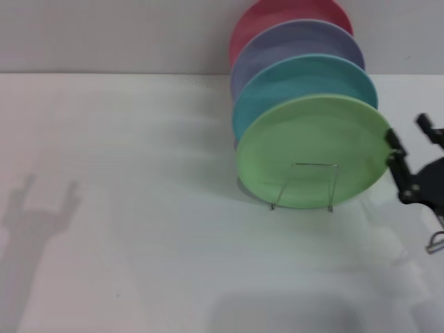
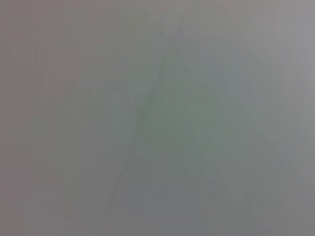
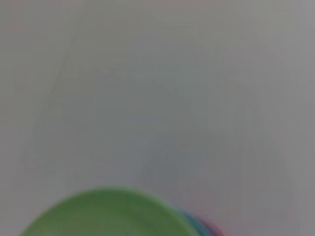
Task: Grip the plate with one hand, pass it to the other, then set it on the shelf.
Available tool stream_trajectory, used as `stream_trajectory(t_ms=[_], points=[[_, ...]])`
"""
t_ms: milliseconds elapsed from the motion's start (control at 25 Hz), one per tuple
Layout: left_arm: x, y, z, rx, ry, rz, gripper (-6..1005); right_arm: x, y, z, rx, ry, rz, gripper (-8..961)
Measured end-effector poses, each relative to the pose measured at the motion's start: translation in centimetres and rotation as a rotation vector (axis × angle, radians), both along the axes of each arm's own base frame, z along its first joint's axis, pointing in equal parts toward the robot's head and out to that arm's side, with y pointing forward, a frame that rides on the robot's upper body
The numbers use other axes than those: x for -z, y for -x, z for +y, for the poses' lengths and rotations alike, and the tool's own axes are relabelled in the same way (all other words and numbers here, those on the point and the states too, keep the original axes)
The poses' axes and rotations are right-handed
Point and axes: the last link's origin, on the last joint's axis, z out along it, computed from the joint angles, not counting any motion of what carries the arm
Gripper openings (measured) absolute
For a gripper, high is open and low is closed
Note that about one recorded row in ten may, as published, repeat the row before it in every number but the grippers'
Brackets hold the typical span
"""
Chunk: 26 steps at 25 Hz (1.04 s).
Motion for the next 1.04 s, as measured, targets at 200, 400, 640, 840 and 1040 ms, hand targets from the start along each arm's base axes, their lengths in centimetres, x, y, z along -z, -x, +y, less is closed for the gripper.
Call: stream_trajectory(t_ms=[200, 400, 640, 840, 1040], points=[[-0.3, 0.3, 0.0, 0.002, -0.007, 0.027, 840, -2.9, -0.8, -2.9, -0.010, -0.127, 0.197, 425], [0.2, 0.5, 1.2, -0.030, 0.022, 0.088, 840, -6.0, -3.3, -2.4, 0.049, -0.139, 0.386, 424], [1.8, 0.5, 3.2, -0.113, 0.047, 0.237, 840, -8.0, -4.6, 0.4, 0.088, -0.056, 0.487, 473], [3.3, 0.2, 4.6, -0.185, 0.058, 0.331, 840, -8.7, -5.3, 1.9, 0.148, -0.105, 0.495, 633], [4.1, 0.8, 6.5, -0.278, 0.113, 0.365, 840, -9.0, -5.4, 2.6, 0.167, -0.116, 0.481, 718]])
